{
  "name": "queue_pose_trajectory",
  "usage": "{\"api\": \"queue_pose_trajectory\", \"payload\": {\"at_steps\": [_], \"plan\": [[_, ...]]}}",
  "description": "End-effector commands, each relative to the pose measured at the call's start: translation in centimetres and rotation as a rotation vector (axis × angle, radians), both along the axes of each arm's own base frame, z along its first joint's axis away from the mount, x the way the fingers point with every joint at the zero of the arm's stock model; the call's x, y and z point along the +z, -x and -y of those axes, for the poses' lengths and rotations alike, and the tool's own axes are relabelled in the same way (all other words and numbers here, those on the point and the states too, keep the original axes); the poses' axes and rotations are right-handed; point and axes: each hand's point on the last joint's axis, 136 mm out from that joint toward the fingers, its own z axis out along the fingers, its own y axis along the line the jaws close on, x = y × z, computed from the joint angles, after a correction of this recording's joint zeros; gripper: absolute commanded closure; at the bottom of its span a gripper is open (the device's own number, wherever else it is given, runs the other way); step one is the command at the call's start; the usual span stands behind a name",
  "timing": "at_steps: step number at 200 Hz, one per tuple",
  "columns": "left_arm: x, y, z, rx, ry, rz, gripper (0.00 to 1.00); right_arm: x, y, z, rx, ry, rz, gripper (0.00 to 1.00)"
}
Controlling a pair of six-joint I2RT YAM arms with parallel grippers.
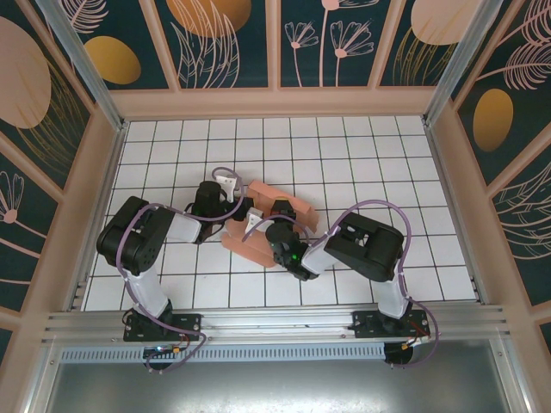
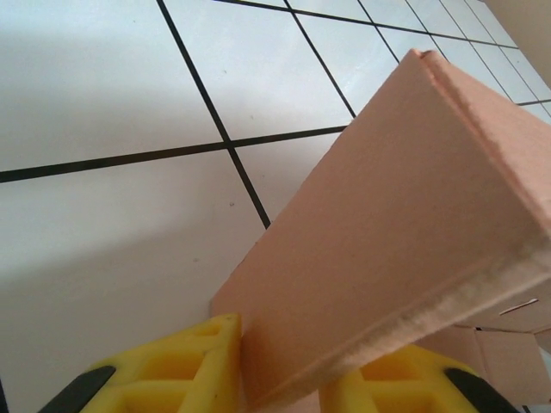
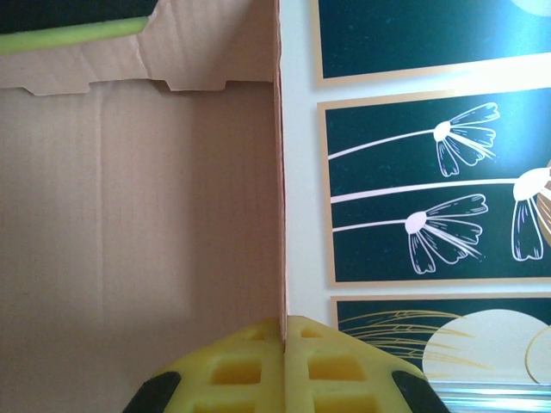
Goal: Fold the paper box
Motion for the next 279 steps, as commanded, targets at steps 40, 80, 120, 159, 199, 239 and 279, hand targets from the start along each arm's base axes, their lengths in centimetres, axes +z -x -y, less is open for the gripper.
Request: {"api": "queue_pose_trajectory", "payload": {"at_steps": [40,80,120,159,199,239,279], "plan": [[-0.3,1.0,0.4,-0.036,-0.036,0.014,0.82,-0.9,0.3,-1.8,0.039,-0.044,-0.058,1.00],[-0.1,1.1,0.1,-0.038,-0.059,0.035,0.83,-0.2,0.3,-1.7,0.037,-0.067,-0.054,0.93],[-0.2,1.0,-0.4,-0.024,-0.089,0.048,0.84,1.3,0.5,-1.9,0.045,-0.183,-0.088,0.78],[-0.6,0.8,-0.5,-0.016,-0.103,0.044,0.84,2.2,1.3,-2.3,0.090,-0.301,-0.182,0.53],[-0.8,0.7,-0.9,-0.005,-0.127,0.050,0.84,3.5,2.0,-2.4,0.116,-0.442,-0.247,0.38],[-0.7,0.5,-1.1,0.005,-0.134,0.062,0.84,5.2,2.9,-2.5,0.149,-0.566,-0.300,0.29],[-0.6,0.4,-1.3,0.019,-0.140,0.078,0.83,8.5,4.0,-2.1,0.194,-0.774,-0.327,0.26]]}}
